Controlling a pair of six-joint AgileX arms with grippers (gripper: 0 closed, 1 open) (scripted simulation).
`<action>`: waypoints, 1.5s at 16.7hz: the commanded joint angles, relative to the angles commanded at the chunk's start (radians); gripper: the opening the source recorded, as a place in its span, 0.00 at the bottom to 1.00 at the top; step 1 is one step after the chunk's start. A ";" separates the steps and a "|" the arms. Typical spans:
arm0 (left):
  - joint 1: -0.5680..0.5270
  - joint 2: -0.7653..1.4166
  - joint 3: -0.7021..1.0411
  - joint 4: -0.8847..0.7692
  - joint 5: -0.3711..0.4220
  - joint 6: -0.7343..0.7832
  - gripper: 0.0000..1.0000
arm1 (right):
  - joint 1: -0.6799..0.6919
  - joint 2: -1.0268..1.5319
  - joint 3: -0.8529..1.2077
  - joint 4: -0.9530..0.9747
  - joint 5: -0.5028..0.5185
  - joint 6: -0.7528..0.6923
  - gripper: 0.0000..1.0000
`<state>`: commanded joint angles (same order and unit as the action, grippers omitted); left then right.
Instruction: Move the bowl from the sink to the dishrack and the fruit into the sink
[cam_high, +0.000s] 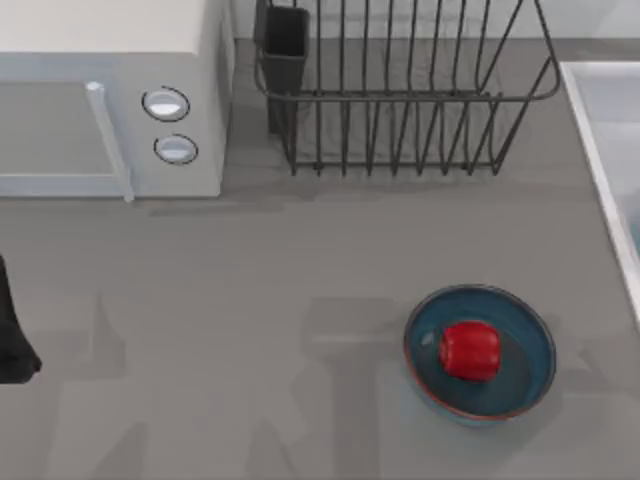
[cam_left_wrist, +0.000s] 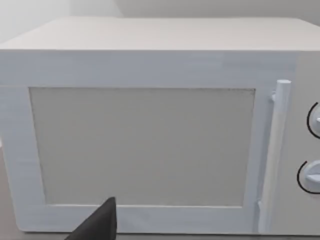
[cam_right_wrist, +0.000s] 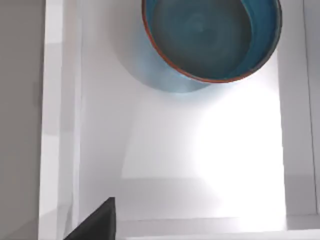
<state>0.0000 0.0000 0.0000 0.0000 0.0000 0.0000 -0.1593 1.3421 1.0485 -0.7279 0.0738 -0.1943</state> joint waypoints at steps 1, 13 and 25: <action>0.000 0.000 0.000 0.000 0.000 0.000 1.00 | -0.016 0.111 0.092 -0.057 0.004 -0.017 1.00; 0.000 0.000 0.000 0.000 0.000 0.000 1.00 | -0.197 1.103 1.130 -0.492 -0.066 -0.154 1.00; 0.000 0.000 0.000 0.000 0.000 0.000 1.00 | -0.222 1.235 1.280 -0.504 -0.101 -0.163 1.00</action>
<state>0.0000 0.0000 0.0000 0.0000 0.0000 0.0000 -0.3815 2.5770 2.3288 -1.2317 -0.0268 -0.3576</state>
